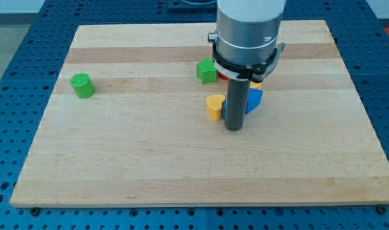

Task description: Point your arm at the center left

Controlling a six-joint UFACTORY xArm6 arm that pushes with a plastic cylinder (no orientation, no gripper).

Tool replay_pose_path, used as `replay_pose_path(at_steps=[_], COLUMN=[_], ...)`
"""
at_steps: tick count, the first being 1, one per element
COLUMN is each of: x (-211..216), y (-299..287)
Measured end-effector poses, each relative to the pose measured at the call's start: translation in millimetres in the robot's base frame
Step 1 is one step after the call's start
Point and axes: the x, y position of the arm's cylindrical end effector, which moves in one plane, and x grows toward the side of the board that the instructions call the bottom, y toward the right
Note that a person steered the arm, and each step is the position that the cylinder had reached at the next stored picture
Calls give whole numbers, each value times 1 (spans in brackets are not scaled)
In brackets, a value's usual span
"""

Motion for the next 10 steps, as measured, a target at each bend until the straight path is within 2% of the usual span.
replay_pose_path(at_steps=[2, 3, 8, 10], x=[13, 21, -10, -52], y=[-3, -36, -278, -344])
